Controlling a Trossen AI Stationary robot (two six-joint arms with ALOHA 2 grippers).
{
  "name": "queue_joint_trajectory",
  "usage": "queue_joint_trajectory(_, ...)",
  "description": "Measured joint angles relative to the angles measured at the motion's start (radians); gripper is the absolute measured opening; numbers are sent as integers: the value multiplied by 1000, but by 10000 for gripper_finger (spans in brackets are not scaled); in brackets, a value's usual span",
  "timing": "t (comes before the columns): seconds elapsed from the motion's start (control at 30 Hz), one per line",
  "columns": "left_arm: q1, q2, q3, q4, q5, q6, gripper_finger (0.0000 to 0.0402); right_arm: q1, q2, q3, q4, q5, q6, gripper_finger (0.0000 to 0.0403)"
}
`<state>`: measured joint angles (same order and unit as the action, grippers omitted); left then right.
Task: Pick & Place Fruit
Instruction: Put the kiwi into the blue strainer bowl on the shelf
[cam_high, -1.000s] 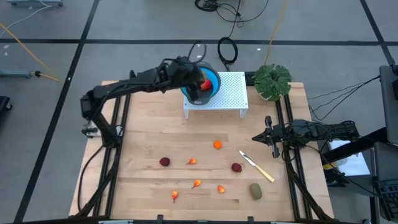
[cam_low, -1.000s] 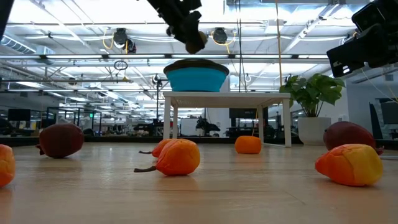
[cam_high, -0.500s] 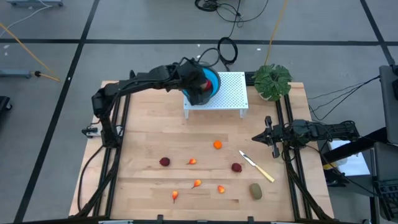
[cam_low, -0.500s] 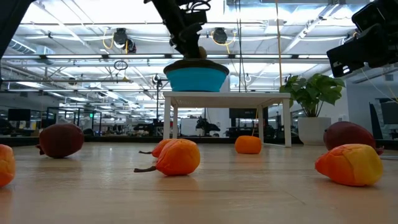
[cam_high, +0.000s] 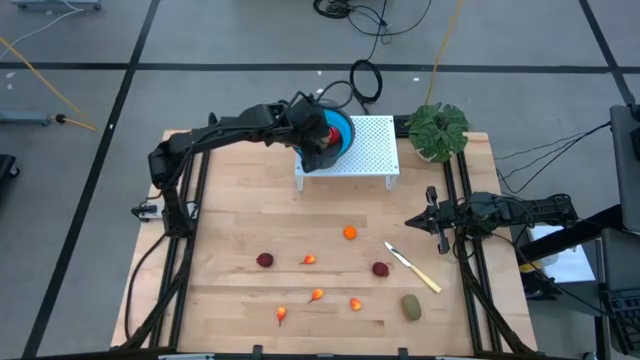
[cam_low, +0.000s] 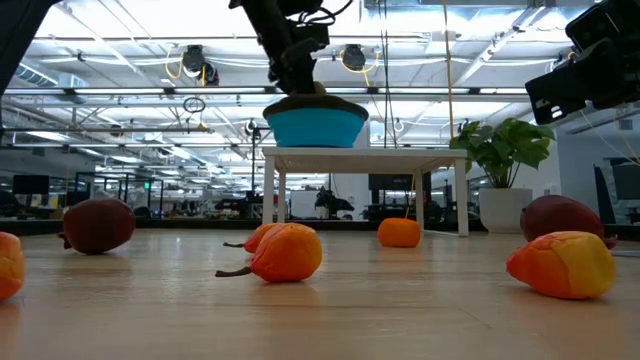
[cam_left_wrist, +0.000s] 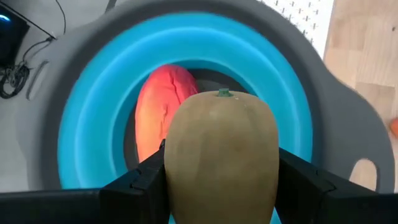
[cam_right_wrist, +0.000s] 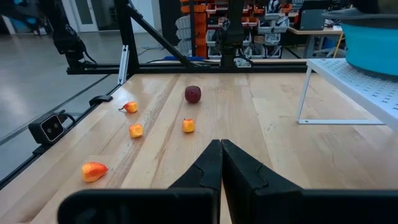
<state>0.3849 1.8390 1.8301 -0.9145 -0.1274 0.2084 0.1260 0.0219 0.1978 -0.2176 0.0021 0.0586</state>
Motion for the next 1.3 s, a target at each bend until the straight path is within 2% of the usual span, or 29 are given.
queue_joint_trajectory(0.93,25,8,-10,-20,40,-3,215,0,0,0,-3,0,0,0)
queue_joint_trajectory(1.07,34,8,-10,-20,78,-7,230,0,0,0,-4,0,0,0)
queue_joint_trajectory(1.3,33,8,-10,-19,31,30,266,0,0,0,-3,0,0,0)
